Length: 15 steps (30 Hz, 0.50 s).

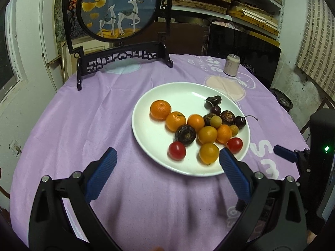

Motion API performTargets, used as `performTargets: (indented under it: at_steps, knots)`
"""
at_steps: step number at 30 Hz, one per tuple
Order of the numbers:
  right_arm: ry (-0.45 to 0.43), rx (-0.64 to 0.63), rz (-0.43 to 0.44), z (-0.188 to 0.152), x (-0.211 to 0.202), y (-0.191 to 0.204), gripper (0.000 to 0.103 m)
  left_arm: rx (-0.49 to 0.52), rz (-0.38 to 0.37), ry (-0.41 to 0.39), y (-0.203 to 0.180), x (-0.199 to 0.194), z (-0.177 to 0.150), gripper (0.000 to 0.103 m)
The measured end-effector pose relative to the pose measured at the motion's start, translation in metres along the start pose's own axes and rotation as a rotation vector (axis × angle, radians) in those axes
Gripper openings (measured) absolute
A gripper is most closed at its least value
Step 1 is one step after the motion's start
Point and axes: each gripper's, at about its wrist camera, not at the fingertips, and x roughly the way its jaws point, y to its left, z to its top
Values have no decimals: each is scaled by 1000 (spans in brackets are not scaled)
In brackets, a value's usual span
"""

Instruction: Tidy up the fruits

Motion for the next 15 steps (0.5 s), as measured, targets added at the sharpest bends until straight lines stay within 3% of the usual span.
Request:
performTargets:
  at_steps: [15]
  knots:
    - [6,26,21,0,2,-7,97,7,-2,14,0,5,-2,100]
